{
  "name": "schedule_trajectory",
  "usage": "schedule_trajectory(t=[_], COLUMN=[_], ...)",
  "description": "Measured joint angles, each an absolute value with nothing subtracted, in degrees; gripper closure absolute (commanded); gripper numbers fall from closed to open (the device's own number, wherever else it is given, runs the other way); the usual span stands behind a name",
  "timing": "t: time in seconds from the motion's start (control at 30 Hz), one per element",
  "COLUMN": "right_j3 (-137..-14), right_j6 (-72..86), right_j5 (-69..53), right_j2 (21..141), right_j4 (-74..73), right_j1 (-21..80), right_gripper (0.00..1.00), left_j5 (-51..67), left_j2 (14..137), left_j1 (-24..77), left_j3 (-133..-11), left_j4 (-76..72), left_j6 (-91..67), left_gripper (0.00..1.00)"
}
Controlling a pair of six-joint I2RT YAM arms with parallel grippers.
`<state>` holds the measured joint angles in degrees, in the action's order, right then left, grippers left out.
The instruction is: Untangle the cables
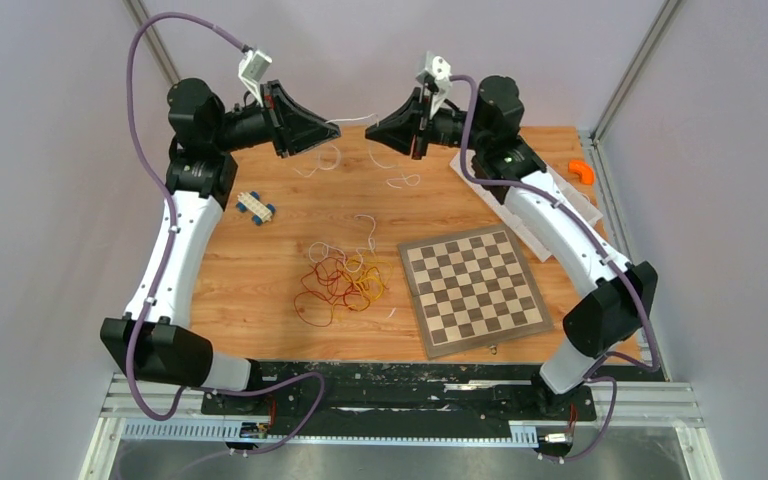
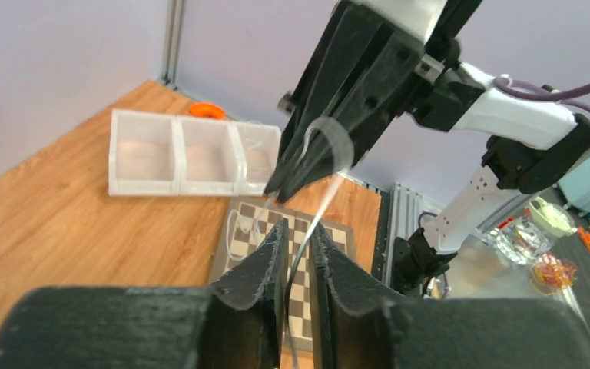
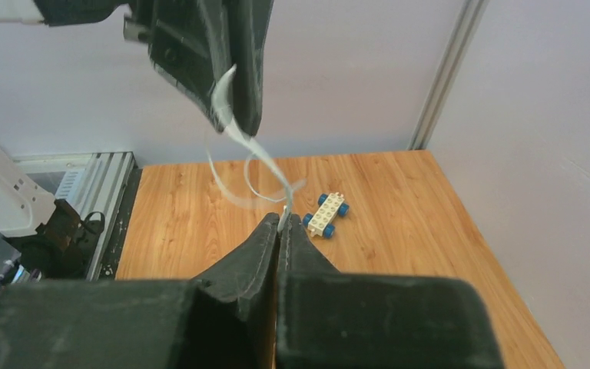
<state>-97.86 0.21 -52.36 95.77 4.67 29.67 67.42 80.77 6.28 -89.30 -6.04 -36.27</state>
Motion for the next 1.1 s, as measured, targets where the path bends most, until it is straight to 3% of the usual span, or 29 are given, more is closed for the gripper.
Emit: schedule_trajectory(t=[0.03,0.1,0.2,0.7,1.1], right_j3=[-97.8,-97.7,-96.5,-76.9,-69.6], right_j6=[1.3,3.9,8.5,8.6,1.0], right_j5=[-52.3,-52.2,-52.2,-50.7,-51.2], right_j2=[95.2,93.8,90.7,66.7,72.2], right_j4=[4.4,3.9,3.2,-14.4,-19.6], right_j1=[28.9,27.1,22.3,-11.5,-23.8], right_gripper=[1.00,1.00,1.00,1.00,1.00], left_j5=[66.7,65.1,63.2,60.3,60.5], left_j2=[80.5,79.9,79.3,79.5,81.3], left_j1=[6.5,7.3,9.1,10.3,10.3], left_j3=[-89.0,-88.3,-87.1,-83.5,-82.0], left_j4=[-3.6,0.9,5.9,9.0,7.7], left_j6=[-33.6,-28.6,-23.7,-17.6,-18.1], left_gripper=[0.42,0.19,0.02,0.00,0.00])
